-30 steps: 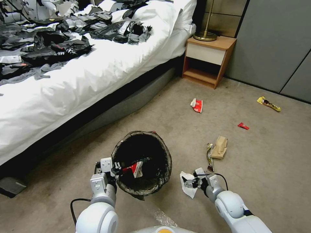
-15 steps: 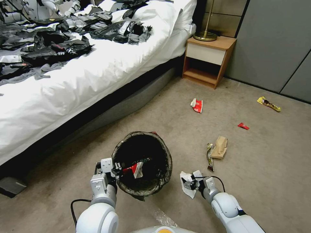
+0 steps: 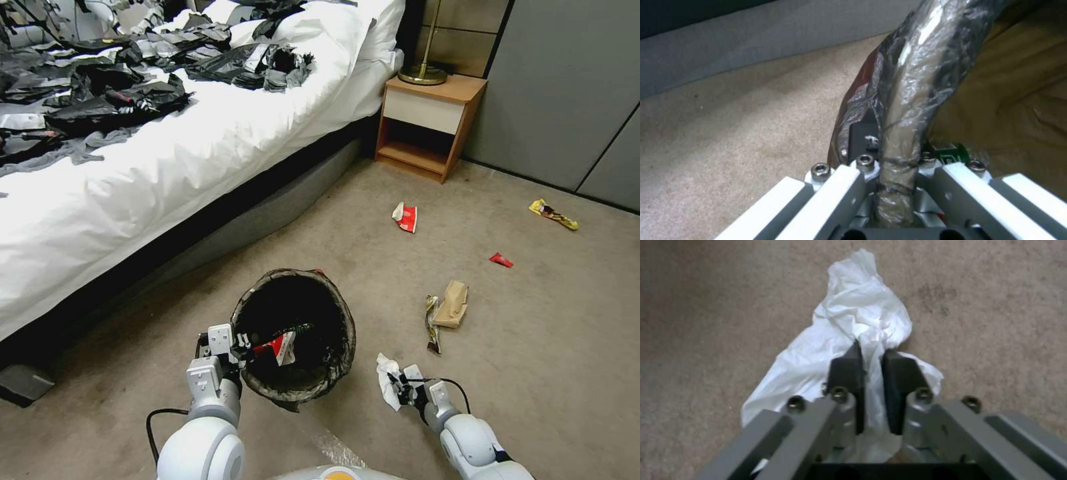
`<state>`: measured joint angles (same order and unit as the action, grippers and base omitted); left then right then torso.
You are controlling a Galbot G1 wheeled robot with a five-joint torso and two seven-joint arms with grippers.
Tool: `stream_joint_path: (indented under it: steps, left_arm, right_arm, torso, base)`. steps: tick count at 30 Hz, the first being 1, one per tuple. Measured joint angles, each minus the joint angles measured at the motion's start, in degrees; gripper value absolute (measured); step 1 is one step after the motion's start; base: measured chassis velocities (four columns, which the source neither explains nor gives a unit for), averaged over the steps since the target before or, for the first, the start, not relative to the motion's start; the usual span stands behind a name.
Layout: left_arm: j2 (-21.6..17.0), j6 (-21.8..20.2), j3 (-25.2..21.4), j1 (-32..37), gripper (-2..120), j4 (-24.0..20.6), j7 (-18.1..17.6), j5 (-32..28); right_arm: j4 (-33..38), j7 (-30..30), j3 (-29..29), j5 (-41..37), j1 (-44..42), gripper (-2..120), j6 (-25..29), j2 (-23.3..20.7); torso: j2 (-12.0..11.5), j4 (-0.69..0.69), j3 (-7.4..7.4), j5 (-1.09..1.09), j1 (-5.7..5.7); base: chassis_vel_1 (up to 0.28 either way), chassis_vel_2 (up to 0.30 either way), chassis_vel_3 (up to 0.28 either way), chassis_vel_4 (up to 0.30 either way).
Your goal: Pick up the trash bin, then pick up the garbage from the floor and place it into the trash bin.
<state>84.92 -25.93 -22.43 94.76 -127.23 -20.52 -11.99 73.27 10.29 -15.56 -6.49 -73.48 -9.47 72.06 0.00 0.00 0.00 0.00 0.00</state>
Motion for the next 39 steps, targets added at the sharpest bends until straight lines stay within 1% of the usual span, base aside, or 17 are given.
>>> stream_joint_path:
  steps: [1,3,13,16,20,23,24,26,27,28,29,30,31,34,35,36,39]
  left_arm:
    - [0.0,0.0,0.01,0.0,0,-0.09,0.0,0.0]
    - [-0.01,0.0,0.01,0.0,0,-0.12,0.0,0.0]
    - [-0.09,0.0,0.17,0.0,0,-0.14,-0.02,-0.05]
    - [-0.15,-0.02,0.18,-0.04,0,-0.14,-0.02,-0.2]
    - [-0.22,-0.13,0.3,-0.11,0,-0.13,-0.02,-0.27]
    - [-0.45,-0.16,0.31,-0.1,0,0.14,-0.01,-0.29]
    - [-0.45,-0.16,0.31,-0.1,0,0.14,-0.01,-0.29]
    - [-0.57,-0.17,0.46,-0.08,0,0.5,0.02,-0.29]
    - [-0.61,-0.17,0.56,-0.08,0,0.67,0.03,-0.27]
    - [-0.61,-0.17,0.56,-0.08,0,0.67,0.03,-0.27]
    - [-0.61,-0.18,0.76,-0.07,0,0.82,0.05,-0.21]
    - [-0.66,-0.19,1.0,-0.07,0,0.97,0.12,-0.06]
    - [-0.66,-0.19,1.0,-0.07,0,0.97,0.12,-0.06]
    - [-0.69,-0.23,1.47,0.05,0,1.13,0.21,0.29]
    - [-0.69,-0.23,1.47,0.05,0,1.13,0.21,0.29]
    - [-0.69,-0.23,1.67,0.21,0,1.14,0.25,0.41]
    - [-0.72,-0.24,1.96,0.55,0,1.15,0.27,0.65]
  right_arm:
    - [-0.03,-0.03,-0.06,0.05,-0.03,3,0.14,0.0]
    - [-0.04,-0.05,-0.14,0.07,-0.03,0,0.29,0.0]
    - [0.72,-1.92,-0.56,-0.14,-0.06,0,2.38,0.01]
    - [2.07,-3.13,-0.62,-0.71,-0.42,0,3.31,0.01]
    - [6.58,-5.86,-1.29,-3.13,-1.45,0,5.29,0.07]
    - [13.66,-6.73,-2.55,-6.49,-2.79,0,9.28,0.04]
    - [13.66,-6.73,-2.55,-6.49,-2.79,0,9.28,0.04]
    - [20.61,-5.98,-3.28,-9.62,-3.75,0,14.49,-0.07]
    - [24.24,-4.88,-3.48,-11.27,-4.24,0,16.85,-0.16]
    - [24.24,-4.88,-3.48,-11.27,-4.24,0,16.85,-0.16]
    - [28.78,-2.86,-3.77,-13.5,-4.78,0,18.99,-0.35]
    - [33.96,-0.51,-3.73,-15.94,-5.7,0,20.9,-0.63]
    - [33.96,-0.51,-3.73,-15.94,-5.7,0,20.9,-0.63]
    - [43.67,4.63,-2.3,-17.95,-7.62,0,23.81,-1.28]
    - [43.67,4.63,-2.3,-17.95,-7.62,0,23.81,-1.28]
    - [47.17,6.63,-1.15,-17.83,-8.77,0,24.33,-1.63]
    - [50.2,8.37,1.37,-16.23,-10.37,0,24.72,-2.31]
  torso:
    - [0.0,0.0,0.0,0.01,0.0]
    - [0.0,0.0,0.0,0.0,0.0]
    - [0.0,-0.01,0.0,0.0,0.0]
    - [0.0,-0.01,0.0,0.0,0.0]
    - [0.0,0.0,0.0,0.0,0.0]
    - [0.0,0.0,0.0,0.0,0.0]
    - [0.0,0.0,0.0,0.0,0.0]
    - [0.0,0.02,0.0,0.0,0.0]
    - [0.0,-0.01,0.01,0.02,0.0]
    - [0.0,-0.01,0.01,0.02,0.0]
    - [0.0,0.03,0.0,-0.02,0.0]
    - [0.0,0.0,0.0,-0.02,0.0]
    - [0.0,0.0,0.0,-0.02,0.0]
    - [0.0,0.0,0.0,-0.02,0.0]
    - [0.0,0.0,0.0,-0.02,0.0]
    - [0.0,0.0,0.0,0.0,0.0]
    - [0.0,0.0,0.0,0.0,0.0]
  base:
    - [0.0,0.0,0.0,0.0]
    - [0.0,0.0,0.0,0.0]
    - [0.0,0.0,0.0,0.0]
    - [0.0,0.0,0.0,0.0]
    - [0.0,0.0,0.0,0.0]
    - [0.0,0.0,0.0,0.0]
    - [0.0,0.0,0.0,0.0]
    - [0.0,0.0,0.0,0.0]
    - [0.0,0.0,0.0,0.0]
    - [0.0,0.0,0.0,0.0]
    - [0.0,0.0,0.0,0.0]
    - [0.0,0.0,0.0,0.0]
    - [0.0,0.0,0.0,0.0]
    - [0.0,0.0,0.0,0.0]
    - [0.0,0.0,0.0,0.0]
    - [0.0,0.0,0.0,0.0]
    - [0.0,0.0,0.0,0.0]
